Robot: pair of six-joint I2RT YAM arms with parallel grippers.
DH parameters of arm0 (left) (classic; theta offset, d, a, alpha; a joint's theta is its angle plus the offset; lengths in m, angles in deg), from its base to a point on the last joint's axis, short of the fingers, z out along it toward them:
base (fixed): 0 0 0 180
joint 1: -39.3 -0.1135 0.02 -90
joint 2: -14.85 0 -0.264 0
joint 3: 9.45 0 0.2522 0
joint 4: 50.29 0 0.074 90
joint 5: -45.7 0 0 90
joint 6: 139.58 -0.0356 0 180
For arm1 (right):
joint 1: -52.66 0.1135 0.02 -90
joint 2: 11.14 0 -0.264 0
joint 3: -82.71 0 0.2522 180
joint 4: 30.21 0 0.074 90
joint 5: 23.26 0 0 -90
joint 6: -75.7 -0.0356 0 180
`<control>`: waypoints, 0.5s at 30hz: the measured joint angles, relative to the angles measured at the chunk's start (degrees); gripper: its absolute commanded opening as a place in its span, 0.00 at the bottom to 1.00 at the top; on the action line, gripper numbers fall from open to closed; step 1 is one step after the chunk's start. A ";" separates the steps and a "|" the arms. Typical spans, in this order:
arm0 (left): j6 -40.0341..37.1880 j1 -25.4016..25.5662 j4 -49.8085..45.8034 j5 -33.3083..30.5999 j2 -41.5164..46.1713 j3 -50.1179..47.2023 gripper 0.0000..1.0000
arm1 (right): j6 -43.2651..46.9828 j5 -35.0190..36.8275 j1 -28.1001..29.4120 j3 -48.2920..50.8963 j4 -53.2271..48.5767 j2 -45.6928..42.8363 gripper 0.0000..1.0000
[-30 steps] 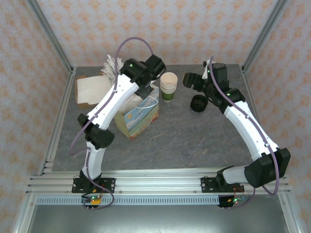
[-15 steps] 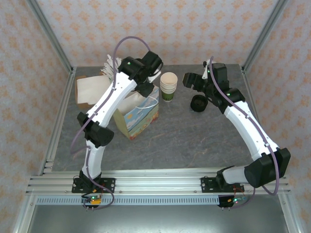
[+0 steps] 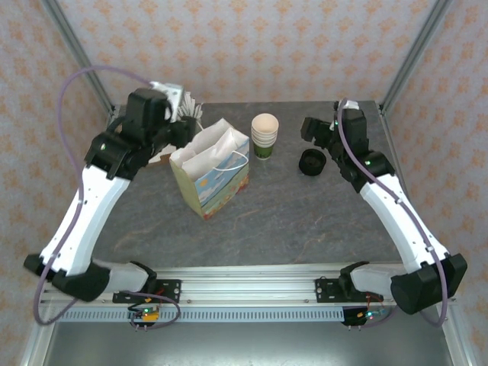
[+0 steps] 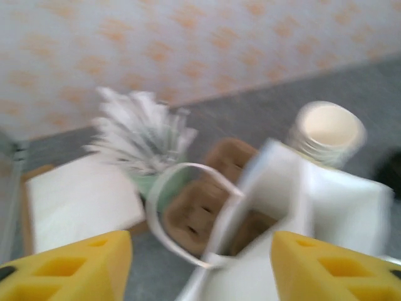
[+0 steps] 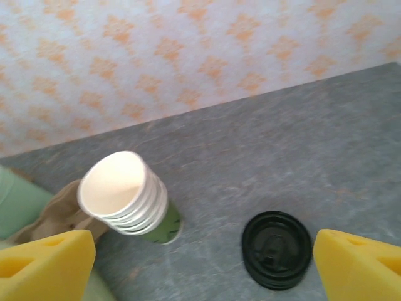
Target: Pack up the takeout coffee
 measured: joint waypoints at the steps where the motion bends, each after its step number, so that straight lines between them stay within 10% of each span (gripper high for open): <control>1: 1.25 -1.66 3.06 -2.05 2.82 -4.94 0.73 | -0.17 2.54 0.00 1.81 0.72 -0.96 0.98; 7: 8.15 -14.16 17.46 -12.09 12.09 -26.64 1.00 | 0.02 17.40 -0.15 9.79 3.85 -3.52 0.99; 15: 13.42 -25.83 32.39 -15.98 7.26 -43.36 1.00 | 4.66 29.83 -6.71 19.87 16.09 -1.25 0.99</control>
